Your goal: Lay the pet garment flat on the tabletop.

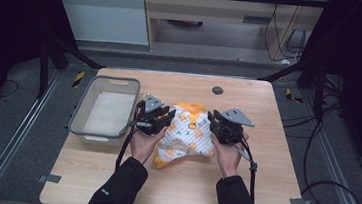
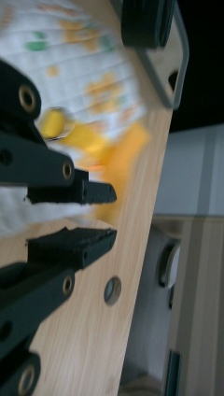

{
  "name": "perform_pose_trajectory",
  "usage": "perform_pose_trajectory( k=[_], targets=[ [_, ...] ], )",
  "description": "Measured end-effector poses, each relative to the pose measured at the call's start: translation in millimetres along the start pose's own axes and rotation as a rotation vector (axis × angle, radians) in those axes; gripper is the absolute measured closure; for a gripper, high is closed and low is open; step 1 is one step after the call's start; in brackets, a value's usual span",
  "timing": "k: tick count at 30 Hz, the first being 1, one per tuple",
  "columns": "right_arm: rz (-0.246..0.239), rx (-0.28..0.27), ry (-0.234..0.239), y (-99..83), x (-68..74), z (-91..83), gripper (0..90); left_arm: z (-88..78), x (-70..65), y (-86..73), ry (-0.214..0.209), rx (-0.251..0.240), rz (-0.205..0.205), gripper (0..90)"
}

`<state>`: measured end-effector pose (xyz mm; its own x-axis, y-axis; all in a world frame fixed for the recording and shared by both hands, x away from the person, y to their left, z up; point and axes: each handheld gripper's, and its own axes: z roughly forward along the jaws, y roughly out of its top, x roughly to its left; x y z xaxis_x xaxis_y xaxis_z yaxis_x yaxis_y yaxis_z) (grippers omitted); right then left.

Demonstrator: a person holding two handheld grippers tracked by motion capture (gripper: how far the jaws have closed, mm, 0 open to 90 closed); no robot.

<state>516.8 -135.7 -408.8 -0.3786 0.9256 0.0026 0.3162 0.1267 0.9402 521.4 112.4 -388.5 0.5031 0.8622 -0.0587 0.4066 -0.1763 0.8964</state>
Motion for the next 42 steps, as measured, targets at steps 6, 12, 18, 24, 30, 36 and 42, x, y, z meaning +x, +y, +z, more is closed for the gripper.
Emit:
perform_pose_trajectory(
  k=[6, 12, 18, 24, 30, 36, 42],
  targets=[
    [-0.039, 0.015, 0.015, 4.8, -14.8, -13.8, 66.3, -18.8, 18.7, -11.1, 0.013, 0.004, -0.001, 41.4],
    [-0.076, 0.05, 0.099, -6.6, -23.7, -42.9, 60.4, -45.6, 28.2, -34.0, -0.011, 0.056, 0.026, 37.1],
    [-0.104, 0.095, 0.164, -28.7, -26.8, -62.8, 56.1, -68.0, 26.6, -61.0, -0.012, 0.094, 0.09, 34.5],
    [-0.116, 0.131, 0.211, -53.0, -25.5, -67.5, 52.8, -72.5, 20.5, -89.4, -0.051, 0.133, 0.098, 34.4],
    [-0.13, 0.191, 0.231, -70.4, -21.9, -54.4, 50.5, -61.6, 8.9, -108.5, -0.057, 0.187, 0.132, 35.4],
    [-0.151, 0.266, 0.237, -87.9, -14.9, -33.1, 47.9, -54.5, -0.3, -118.0, -0.079, 0.229, 0.166, 33.4],
    [-0.214, 0.306, 0.226, -95.0, -2.7, -13.3, 50.5, -41.9, -8.7, -127.7, -0.105, 0.293, 0.19, 38.1]
  ],
)
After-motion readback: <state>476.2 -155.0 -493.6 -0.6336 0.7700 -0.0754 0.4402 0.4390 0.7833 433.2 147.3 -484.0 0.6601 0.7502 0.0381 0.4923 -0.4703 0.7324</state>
